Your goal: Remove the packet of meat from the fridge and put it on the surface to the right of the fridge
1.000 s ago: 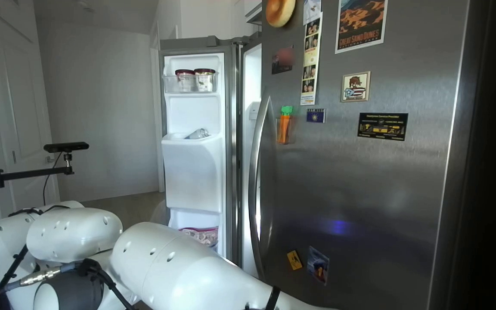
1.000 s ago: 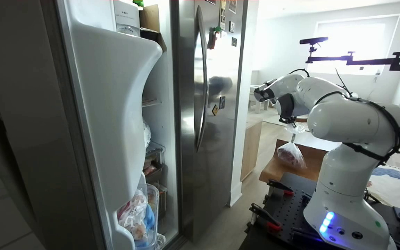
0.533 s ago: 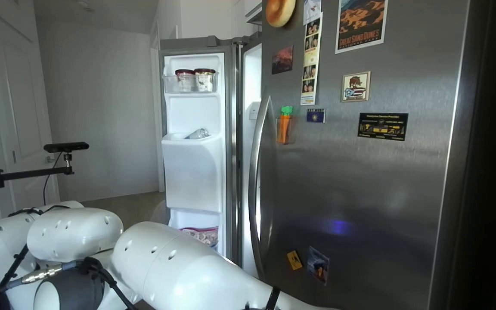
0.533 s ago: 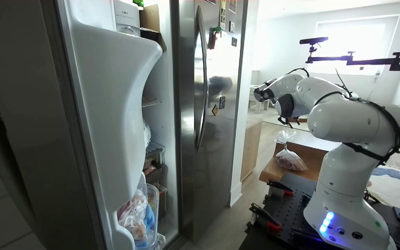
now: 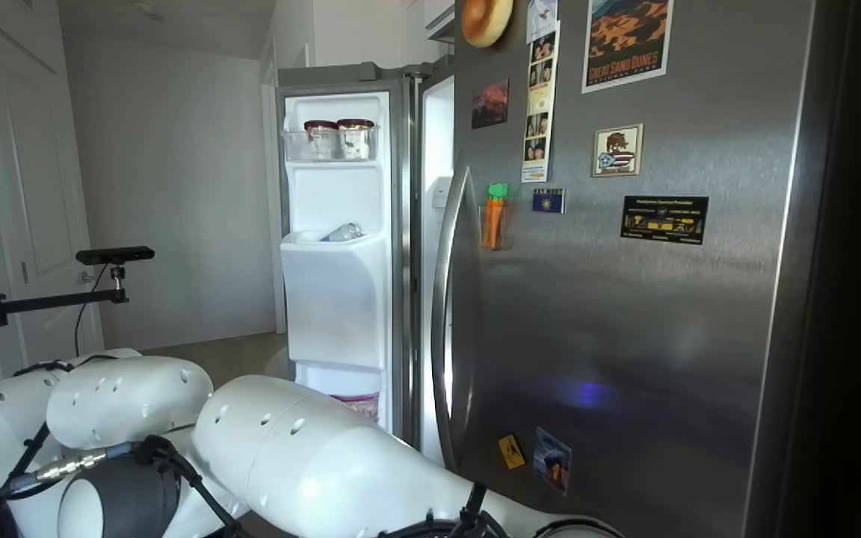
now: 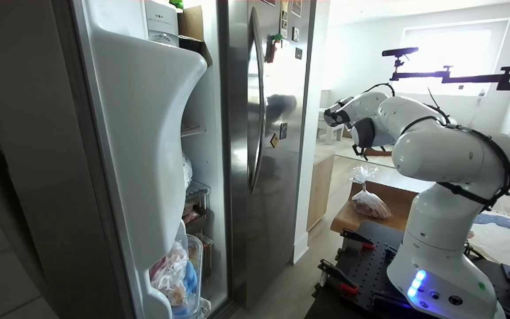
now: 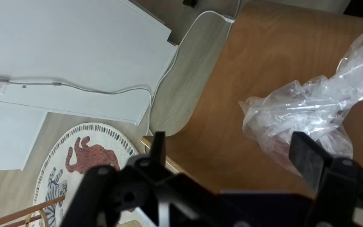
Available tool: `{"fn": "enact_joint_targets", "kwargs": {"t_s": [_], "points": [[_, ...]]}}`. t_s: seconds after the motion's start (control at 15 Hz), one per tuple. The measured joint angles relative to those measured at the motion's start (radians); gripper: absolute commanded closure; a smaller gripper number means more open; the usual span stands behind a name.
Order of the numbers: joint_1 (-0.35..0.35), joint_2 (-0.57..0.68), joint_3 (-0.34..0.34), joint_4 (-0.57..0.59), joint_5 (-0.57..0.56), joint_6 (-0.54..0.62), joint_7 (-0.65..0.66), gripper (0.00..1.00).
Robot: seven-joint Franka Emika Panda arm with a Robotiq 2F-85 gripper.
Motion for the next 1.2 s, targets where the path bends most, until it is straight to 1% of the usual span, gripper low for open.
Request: {"fn": "enact_joint_targets", "kwargs": {"t_s": [0.33, 0.47, 0.87, 1.0, 1.2], "points": [[0.001, -0.058, 0.0, 0.0, 0.0, 0.011, -0.096, 0.0], [0.001, -0.077, 0.002, 0.0, 0.0, 0.018, -0.153, 0.0], [0.004, -0.113, 0.003, 0.0, -0.023, 0.051, -0.448, 0.0], [0.006, -0.117, 0.003, 0.002, -0.034, 0.053, -0.519, 0.0], [0.002, -0.117, 0.003, -0.002, -0.035, 0.063, -0.531, 0.0]]}}
